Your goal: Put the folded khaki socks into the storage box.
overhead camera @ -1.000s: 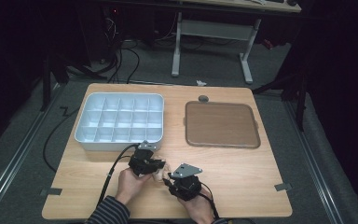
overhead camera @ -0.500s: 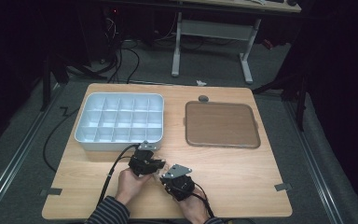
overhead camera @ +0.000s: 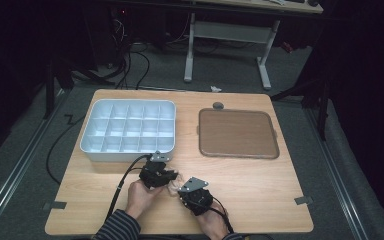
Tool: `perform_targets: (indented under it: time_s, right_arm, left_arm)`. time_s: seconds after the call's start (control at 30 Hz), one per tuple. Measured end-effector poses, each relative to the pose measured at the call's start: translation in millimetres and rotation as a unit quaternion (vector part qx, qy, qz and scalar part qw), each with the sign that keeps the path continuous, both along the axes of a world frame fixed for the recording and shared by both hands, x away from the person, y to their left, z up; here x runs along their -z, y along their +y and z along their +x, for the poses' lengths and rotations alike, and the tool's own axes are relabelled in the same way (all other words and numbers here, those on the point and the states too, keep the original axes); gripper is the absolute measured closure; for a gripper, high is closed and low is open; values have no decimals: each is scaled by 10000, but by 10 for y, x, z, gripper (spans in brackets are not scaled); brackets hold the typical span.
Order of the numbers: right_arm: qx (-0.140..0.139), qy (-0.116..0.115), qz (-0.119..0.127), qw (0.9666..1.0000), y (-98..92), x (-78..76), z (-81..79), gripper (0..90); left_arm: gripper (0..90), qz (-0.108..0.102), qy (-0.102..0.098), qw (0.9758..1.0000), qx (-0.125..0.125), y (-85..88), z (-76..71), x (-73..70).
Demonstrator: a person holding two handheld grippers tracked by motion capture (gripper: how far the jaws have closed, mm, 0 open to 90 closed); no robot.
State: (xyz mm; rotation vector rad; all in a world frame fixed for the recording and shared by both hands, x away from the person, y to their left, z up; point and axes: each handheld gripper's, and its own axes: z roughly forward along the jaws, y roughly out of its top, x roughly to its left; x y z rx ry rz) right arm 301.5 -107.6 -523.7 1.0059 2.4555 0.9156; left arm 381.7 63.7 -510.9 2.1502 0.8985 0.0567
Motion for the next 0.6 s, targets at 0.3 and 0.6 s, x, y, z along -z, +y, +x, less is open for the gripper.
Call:
perform_targets:
  time_s: [0.3,0.6]
  right_arm:
    - [-23,123,129,9998,-17,-9,28,875]
    - [-47,161,228,9996,-28,-17,36,869]
  left_arm:
    - [710,-225,-252,9994,41,36,-63,-67]
    - [619,-316,-233,9985,-369,213,-28,-121]
